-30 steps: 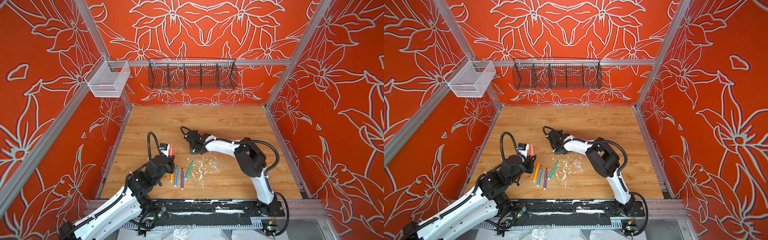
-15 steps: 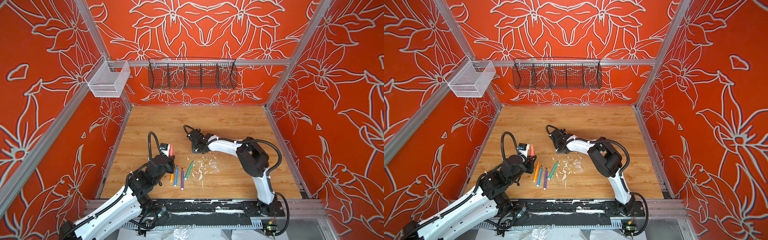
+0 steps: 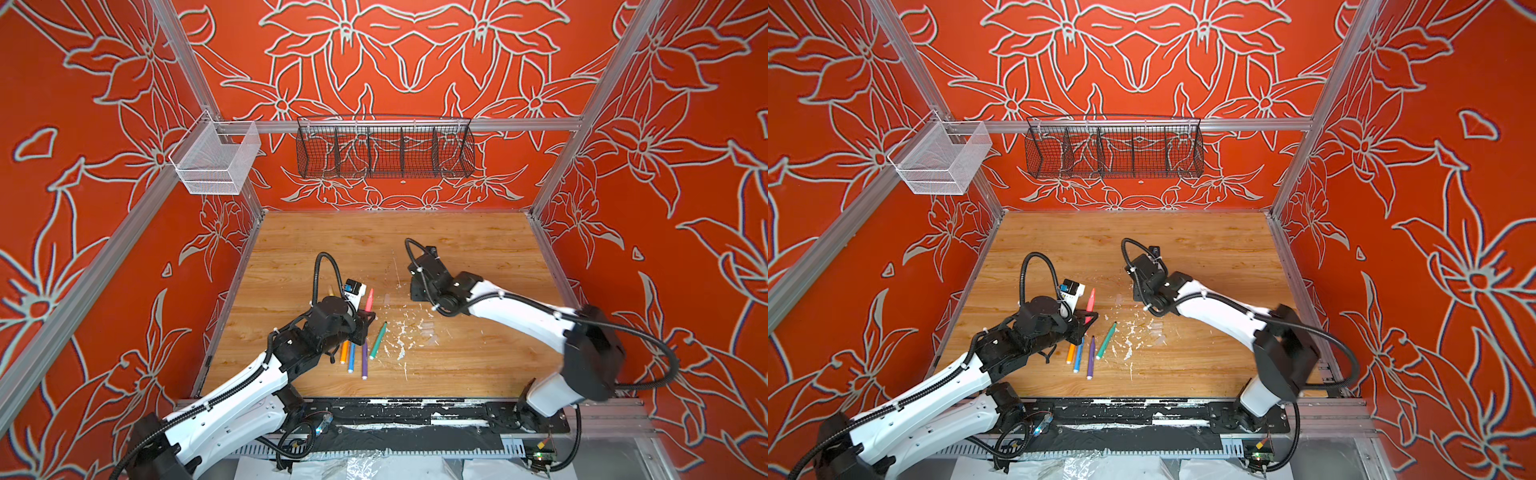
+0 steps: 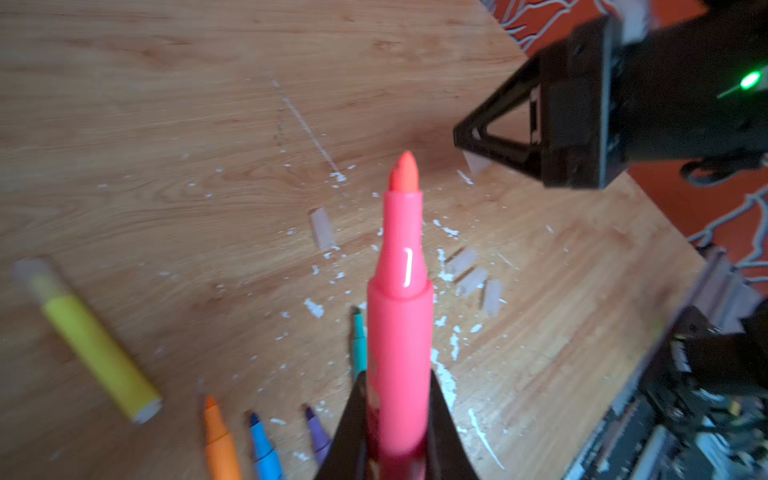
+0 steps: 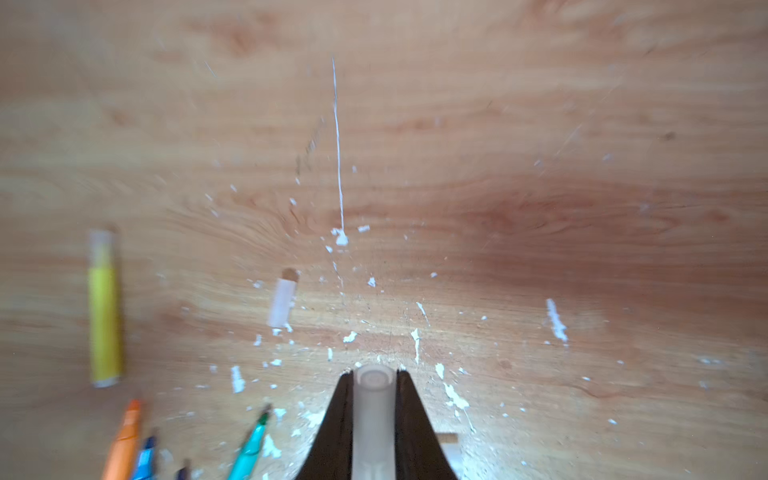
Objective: Insert the pens into the pen caps
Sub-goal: 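Lift the pen cap with the right gripper toward the pink highlighter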
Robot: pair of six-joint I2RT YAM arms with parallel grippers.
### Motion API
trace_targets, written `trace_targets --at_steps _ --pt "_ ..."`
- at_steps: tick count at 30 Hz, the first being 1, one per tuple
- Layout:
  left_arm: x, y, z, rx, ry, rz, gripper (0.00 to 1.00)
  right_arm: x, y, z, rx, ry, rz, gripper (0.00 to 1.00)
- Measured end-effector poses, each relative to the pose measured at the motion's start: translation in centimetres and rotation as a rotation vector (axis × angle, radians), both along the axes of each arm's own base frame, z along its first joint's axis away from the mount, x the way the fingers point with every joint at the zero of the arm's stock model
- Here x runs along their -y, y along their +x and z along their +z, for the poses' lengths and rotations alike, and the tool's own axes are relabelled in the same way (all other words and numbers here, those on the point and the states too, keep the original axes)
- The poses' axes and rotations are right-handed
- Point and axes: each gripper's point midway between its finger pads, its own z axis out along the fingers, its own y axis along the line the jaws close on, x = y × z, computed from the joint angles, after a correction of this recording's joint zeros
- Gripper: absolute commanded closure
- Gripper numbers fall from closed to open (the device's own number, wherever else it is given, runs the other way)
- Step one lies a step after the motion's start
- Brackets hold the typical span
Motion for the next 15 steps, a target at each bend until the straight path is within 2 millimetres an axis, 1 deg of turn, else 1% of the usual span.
trace_targets --at_steps 1,3,5,7,9,11,15 --pt "1.0 -0.3 0.1 -0.006 -0.014 -0.038 1.00 0.6 -0.5 1.6 0.044 0.044 -0.007 0.92" --pt "2.6 -0.8 0.4 -0.009 -0.033 -0.099 1.00 1.5 -1.4 4.0 0.117 0.122 -0.016 0.92" --pt "3.9 -1.0 0.8 -0.007 -0.047 -0.138 1.00 2.2 -2.4 5.7 0.175 0.192 -0.017 0.92" --pt "4.9 -1.0 1.2 -0.003 -0.065 -0.159 1.00 2.3 -3.2 7.2 0.227 0.263 -0.006 0.92" --pt "5.6 -0.6 1.8 -0.001 -0.082 -0.167 1.00 2.1 -3.9 8.6 0.275 0.346 0.011 0.92" --pt "6.3 -0.2 2.3 -0.002 -0.099 -0.168 1.00 1.5 -4.4 9.5 0.310 0.423 0.033 0.92" --pt "7.4 -0.1 3.5 0.010 -0.138 -0.182 1.00 -0.1 -4.9 10.7 0.347 0.534 0.072 0.92"
